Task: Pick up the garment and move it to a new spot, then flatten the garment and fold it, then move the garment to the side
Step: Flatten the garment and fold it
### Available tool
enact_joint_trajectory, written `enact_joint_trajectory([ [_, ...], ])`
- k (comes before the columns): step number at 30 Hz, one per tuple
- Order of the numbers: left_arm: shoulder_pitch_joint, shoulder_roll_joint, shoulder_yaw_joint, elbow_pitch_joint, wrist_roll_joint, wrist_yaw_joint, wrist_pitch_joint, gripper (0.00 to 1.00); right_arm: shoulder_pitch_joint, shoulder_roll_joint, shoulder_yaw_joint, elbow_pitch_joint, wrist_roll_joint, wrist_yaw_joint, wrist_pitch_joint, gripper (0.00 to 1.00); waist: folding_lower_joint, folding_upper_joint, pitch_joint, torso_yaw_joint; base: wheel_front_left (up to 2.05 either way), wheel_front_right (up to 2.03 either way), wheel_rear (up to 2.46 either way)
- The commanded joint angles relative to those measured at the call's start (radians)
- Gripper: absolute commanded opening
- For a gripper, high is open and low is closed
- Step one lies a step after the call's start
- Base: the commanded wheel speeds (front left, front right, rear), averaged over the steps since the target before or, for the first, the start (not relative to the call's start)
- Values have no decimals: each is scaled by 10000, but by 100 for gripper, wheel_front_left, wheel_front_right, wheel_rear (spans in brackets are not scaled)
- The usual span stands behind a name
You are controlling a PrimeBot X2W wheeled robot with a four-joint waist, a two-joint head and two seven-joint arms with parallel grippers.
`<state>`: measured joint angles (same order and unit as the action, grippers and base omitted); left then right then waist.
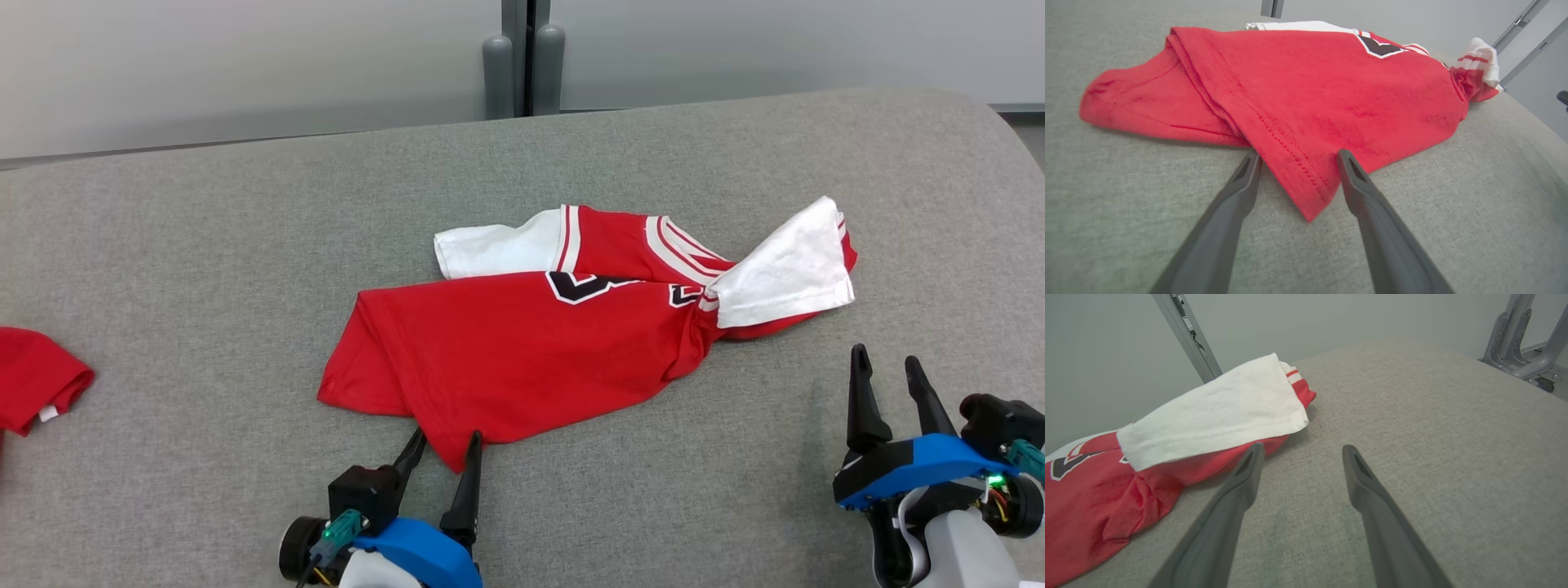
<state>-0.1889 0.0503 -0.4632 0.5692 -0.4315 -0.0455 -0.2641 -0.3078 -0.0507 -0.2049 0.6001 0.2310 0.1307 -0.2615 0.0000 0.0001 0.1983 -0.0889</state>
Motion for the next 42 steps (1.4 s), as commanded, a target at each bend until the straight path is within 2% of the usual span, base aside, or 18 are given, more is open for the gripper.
enact_joint_trajectory([
  [1,-241,7,-48,34,43,-40,-5,100,-175,-14,50,-24,91,2,-53,100,0,-1,52,-25,0,0,0],
  [4,-353,4,-133,122,-4,-17,-5,100,-202,-10,148,-23,213,1,-53,100,0,-1,117,-63,0,0,0],
  [5,-413,3,-140,138,-18,-2,-3,47,-208,-13,159,-14,245,1,-53,100,0,-1,132,-72,0,0,0],
  [6,-470,3,-142,148,-14,12,-3,28,-213,-12,176,-9,271,2,-53,100,0,-1,145,-82,0,0,0],
  [7,-523,3,-126,114,24,39,-3,0,-215,-12,182,-8,286,1,-53,100,0,-1,148,-85,0,0,0],
  [12,-529,6,257,-702,401,118,-5,0,-117,-11,51,0,333,2,-53,100,0,-1,69,38,0,0,0],
  [19,-105,0,765,-2202,1053,55,-3,0,170,-11,-18,120,505,2,-53,100,0,-1,-349,607,0,0,0],
  [28,185,-3,1319,-2910,1358,2,-3,0,331,-17,300,244,827,2,-53,100,0,-1,-743,1083,0,0,0],
  [32,95,0,1476,-2575,1544,3,-3,0,245,-18,454,219,897,2,-53,100,0,-1,-616,1030,0,0,0],
  [39,-774,0,2079,-1055,1523,391,-5,0,-44,-21,731,139,881,1,-53,100,0,-1,-26,481,0,0,0],
  [41,-1153,0,2276,-531,1576,475,-5,4,-148,-13,776,95,864,2,-53,100,0,-1,159,314,0,0,0],
  [42,-1319,0,2417,-307,1537,504,-5,0,-194,-13,785,64,852,2,-53,100,0,-1,237,248,0,0,0],
])
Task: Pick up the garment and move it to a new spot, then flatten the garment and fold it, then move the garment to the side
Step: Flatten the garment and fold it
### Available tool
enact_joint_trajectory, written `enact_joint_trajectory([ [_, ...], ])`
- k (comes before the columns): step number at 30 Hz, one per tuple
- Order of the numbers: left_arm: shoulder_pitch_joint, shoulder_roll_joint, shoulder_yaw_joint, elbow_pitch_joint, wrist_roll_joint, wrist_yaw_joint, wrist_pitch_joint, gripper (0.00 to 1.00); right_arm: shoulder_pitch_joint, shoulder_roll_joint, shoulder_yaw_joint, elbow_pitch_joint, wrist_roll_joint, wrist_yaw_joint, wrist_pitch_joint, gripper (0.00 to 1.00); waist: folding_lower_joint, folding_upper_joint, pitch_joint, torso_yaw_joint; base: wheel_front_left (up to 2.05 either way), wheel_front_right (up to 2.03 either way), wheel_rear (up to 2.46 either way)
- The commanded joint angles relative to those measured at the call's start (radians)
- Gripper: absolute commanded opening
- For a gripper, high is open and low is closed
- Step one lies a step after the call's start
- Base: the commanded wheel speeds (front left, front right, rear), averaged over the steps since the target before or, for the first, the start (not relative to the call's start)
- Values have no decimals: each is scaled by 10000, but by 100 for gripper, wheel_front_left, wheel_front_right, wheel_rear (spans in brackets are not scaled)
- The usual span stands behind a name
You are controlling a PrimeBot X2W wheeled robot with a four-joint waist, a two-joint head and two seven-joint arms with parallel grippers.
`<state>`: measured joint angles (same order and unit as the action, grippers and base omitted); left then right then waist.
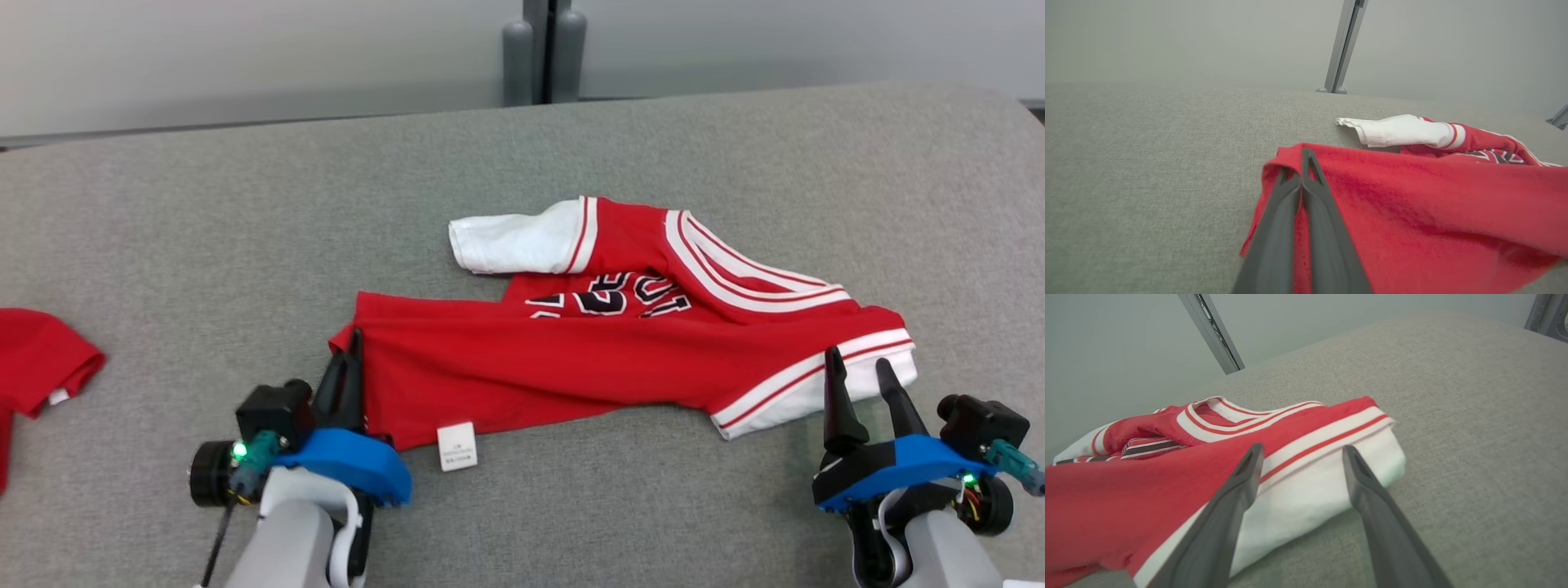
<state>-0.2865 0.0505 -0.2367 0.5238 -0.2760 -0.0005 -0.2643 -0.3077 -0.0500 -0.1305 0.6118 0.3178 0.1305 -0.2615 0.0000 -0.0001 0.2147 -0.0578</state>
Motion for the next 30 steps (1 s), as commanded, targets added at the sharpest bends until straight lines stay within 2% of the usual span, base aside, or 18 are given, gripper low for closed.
enact_joint_trajectory([
  [1,-508,2,280,327,46,119,-3,0,-229,-24,36,-90,-39,4,-53,100,0,1,156,-139,0,0,0],
  [2,-651,1,391,488,99,126,-1,0,-234,-26,12,-119,-61,4,-53,100,0,1,218,-178,0,0,0],
  [4,-874,-1,582,773,142,173,-3,16,-241,-24,-21,-157,-75,4,-53,100,0,1,312,-238,0,0,0],
  [5,-952,1,670,924,165,220,-1,39,-248,-23,-46,-181,-76,4,-53,100,0,1,329,-241,0,0,0],
  [6,-986,1,741,1153,87,243,-1,89,-250,-24,-65,-201,-74,4,-53,100,0,1,332,-242,0,0,0],
  [7,-1094,2,843,1179,45,274,-4,100,-239,-26,-90,-205,-89,3,-53,100,0,1,324,-230,0,0,0],
  [15,-366,-1,1187,459,-370,363,-3,100,-45,-25,-157,-222,-79,4,-53,100,0,1,-32,51,0,0,0],
  [20,564,-7,714,-186,-755,143,-3,100,167,-28,-97,-166,-88,3,-53,100,0,1,-308,227,0,0,0],
  [23,976,-7,166,-272,-1014,-146,-1,100,276,-27,-70,-136,-90,3,-53,100,0,1,-402,256,0,0,0],
  [30,1330,-1,-790,198,-1582,-37,-3,100,300,-25,-28,-45,-157,4,-53,100,0,1,-510,136,0,0,0],
])
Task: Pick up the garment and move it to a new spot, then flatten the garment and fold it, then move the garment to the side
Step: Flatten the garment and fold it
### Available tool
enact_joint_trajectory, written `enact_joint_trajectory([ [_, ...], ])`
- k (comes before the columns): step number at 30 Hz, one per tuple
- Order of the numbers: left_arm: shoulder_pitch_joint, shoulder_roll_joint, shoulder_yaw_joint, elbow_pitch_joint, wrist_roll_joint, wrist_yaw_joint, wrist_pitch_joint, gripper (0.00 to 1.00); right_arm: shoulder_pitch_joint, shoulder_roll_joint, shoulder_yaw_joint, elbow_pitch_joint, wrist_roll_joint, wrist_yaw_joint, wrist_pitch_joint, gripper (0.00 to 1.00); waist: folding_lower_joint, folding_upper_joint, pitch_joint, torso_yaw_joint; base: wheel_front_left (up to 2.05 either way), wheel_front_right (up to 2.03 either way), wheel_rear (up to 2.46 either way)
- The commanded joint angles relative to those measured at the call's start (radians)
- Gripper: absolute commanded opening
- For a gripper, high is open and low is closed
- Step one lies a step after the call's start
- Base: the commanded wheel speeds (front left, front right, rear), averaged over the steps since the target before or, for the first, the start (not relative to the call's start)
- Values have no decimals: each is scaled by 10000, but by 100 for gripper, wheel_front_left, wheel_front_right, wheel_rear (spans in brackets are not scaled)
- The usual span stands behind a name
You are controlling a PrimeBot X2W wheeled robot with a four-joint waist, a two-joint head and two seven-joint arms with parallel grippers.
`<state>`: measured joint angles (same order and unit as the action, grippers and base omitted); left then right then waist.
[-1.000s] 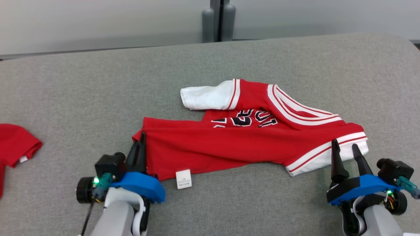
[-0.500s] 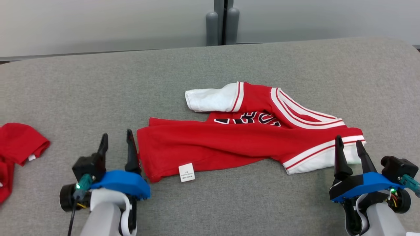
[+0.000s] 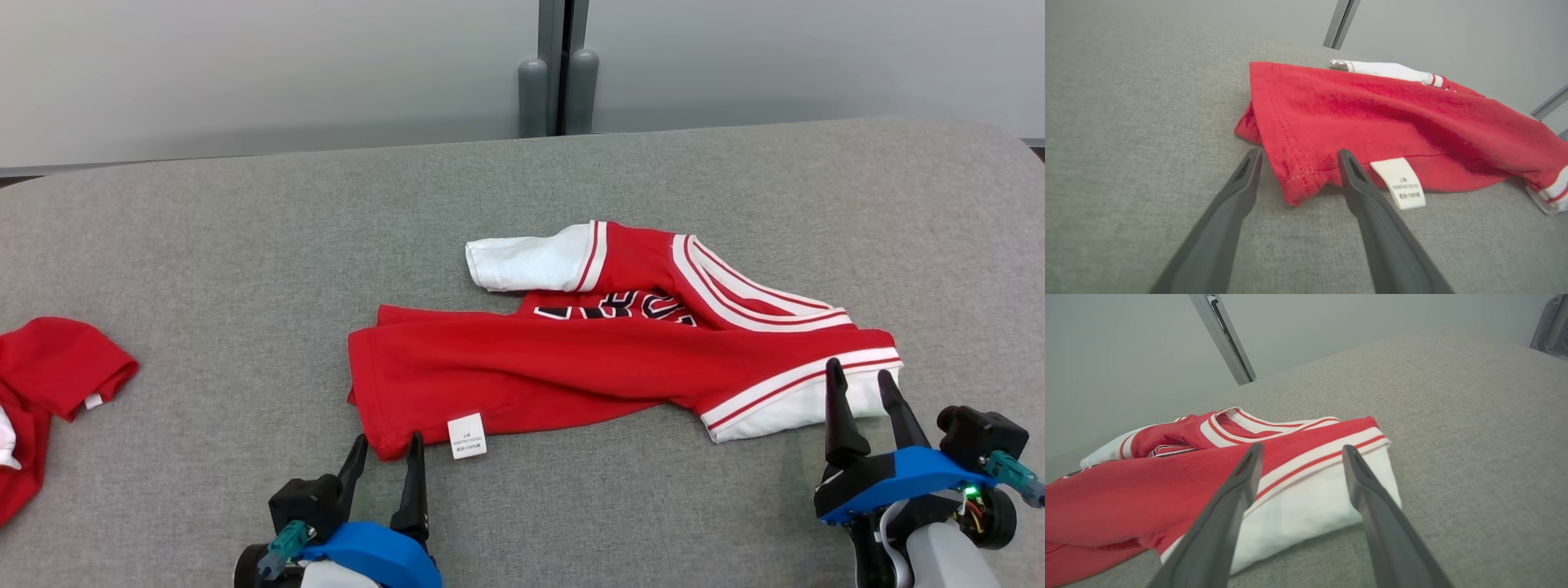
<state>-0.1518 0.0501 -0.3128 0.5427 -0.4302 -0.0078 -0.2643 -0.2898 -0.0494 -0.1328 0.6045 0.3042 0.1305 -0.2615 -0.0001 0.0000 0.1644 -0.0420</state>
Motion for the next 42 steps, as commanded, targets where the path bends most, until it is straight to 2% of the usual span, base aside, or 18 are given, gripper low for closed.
enact_joint_trajectory([
  [1,-56,11,-121,108,-80,43,-1,100,119,-31,-13,35,-23,4,-53,100,1,0,-20,-43,0,0,0],
  [7,-205,6,-295,409,-466,-83,-3,100,186,-31,-43,65,-105,4,-53,100,1,0,-136,-112,0,0,0],
  [8,-231,6,-265,389,-513,-88,-1,48,199,-31,-44,67,-108,4,-53,100,1,0,-149,-118,0,0,0],
  [9,-263,6,-194,331,-472,-63,-1,13,213,-31,-51,78,-120,4,-53,100,1,0,-163,-123,0,0,0],
  [10,-259,6,-140,283,-411,-34,-1,0,227,-31,-67,89,-143,4,-53,100,1,0,-178,-123,0,0,0],
  [16,-59,9,622,10,-189,257,-1,0,382,-29,-306,338,-458,4,-53,100,1,0,-241,-81,0,0,0],
  [23,-148,3,1263,-174,363,220,-1,0,521,-31,-674,597,-933,3,-53,100,1,0,-98,17,0,0,0],
  [24,-183,3,1282,-211,385,231,-3,10,544,-31,-699,603,-956,3,-53,100,1,0,-71,26,0,0,0],
  [25,-182,6,1269,-245,396,255,-3,83,561,-31,-712,620,-967,3,-53,100,1,0,-48,29,0,0,0],
  [26,-173,5,1223,-273,411,276,-1,100,593,-31,-721,623,-1002,4,-53,100,1,0,-26,30,0,0,0],
  [36,33,3,1047,-971,669,508,-2,100,885,-31,-12,863,-549,4,-53,100,1,0,68,-54,0,0,0],
  [37,40,3,1043,-1014,722,522,-1,100,815,-29,43,940,-491,4,-53,94,1,0,78,-57,0,0,0],
  [40,2,5,1021,-1112,791,538,-1,100,570,-62,206,1016,-411,4,-46,9,1,0,118,-43,0,0,0],
  [41,-16,5,1016,-1136,793,553,-1,100,496,-58,299,928,-383,4,-46,0,1,0,124,-31,0,0,0],
  [42,-30,5,1010,-1160,795,564,-1,100,421,-71,407,761,-340,4,-47,0,1,0,129,-19,0,0,0],
])
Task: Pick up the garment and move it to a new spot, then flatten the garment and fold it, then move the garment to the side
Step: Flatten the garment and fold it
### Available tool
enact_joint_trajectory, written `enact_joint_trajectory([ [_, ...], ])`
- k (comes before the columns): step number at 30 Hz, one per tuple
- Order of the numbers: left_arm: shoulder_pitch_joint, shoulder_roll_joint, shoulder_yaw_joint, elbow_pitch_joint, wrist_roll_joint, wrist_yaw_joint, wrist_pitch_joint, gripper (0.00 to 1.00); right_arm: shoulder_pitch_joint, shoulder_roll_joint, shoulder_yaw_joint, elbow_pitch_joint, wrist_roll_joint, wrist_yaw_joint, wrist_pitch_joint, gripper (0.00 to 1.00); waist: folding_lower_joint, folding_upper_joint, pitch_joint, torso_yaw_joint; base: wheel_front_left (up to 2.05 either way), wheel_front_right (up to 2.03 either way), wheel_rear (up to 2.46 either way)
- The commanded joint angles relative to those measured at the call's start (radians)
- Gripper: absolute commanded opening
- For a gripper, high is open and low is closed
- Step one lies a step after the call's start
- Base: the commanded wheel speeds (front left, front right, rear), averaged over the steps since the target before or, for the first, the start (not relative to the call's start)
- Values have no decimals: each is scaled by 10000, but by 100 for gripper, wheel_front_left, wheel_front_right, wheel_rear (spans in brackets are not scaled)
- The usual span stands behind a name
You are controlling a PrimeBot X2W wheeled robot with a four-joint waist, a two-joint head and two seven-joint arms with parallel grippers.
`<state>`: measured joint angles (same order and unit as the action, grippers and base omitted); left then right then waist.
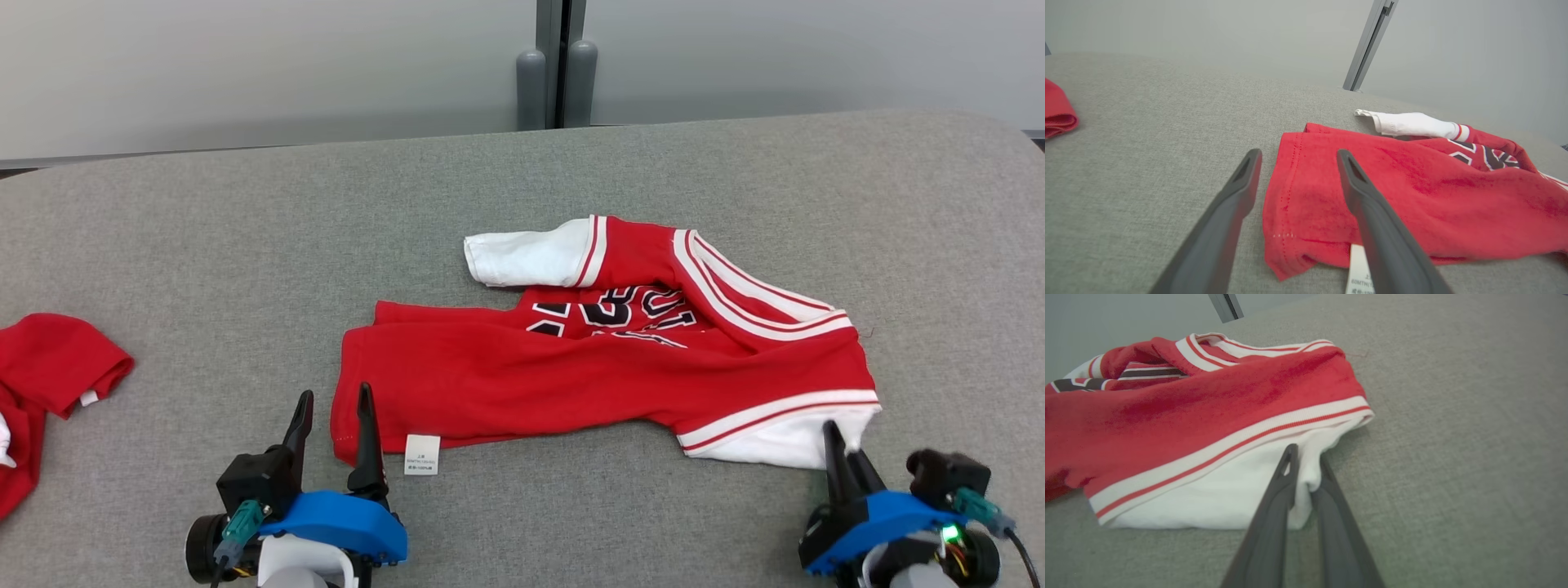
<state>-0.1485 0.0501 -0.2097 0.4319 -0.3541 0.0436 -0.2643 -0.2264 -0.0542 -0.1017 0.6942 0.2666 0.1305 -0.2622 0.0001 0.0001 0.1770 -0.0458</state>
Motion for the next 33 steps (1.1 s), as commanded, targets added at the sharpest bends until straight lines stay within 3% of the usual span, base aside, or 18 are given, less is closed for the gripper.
enact_joint_trajectory([
  [1,-70,3,-26,-79,40,54,-1,100,-240,-34,200,-318,132,4,-42,0,-1,-1,2,28,0,0,0],
  [10,196,3,-158,-182,-52,41,-1,100,-562,-443,2036,-2421,1370,3,-42,0,-1,-1,-105,70,0,0,0],
  [16,28,3,-476,-90,-216,26,-1,100,-1220,-593,2829,-2035,1401,4,-38,0,-1,-1,43,442,0,0,0],
  [17,3,3,-508,-68,-226,19,-1,100,-1385,-559,2955,-1735,1380,3,-38,59,-1,-1,71,510,0,0,0],
  [18,-30,3,-539,-51,-212,13,-1,100,-1569,-496,3067,-1417,1411,4,-39,100,-1,-1,106,584,0,0,0],
  [25,-72,3,-592,-84,-132,74,-1,100,-2088,-312,3020,-1253,1476,3,-44,100,-1,-1,308,980,0,0,0],
  [33,-170,6,-647,-208,-84,110,-1,100,-1666,-584,1497,-1078,1048,4,-44,100,-1,-1,500,1011,0,0,0],
])
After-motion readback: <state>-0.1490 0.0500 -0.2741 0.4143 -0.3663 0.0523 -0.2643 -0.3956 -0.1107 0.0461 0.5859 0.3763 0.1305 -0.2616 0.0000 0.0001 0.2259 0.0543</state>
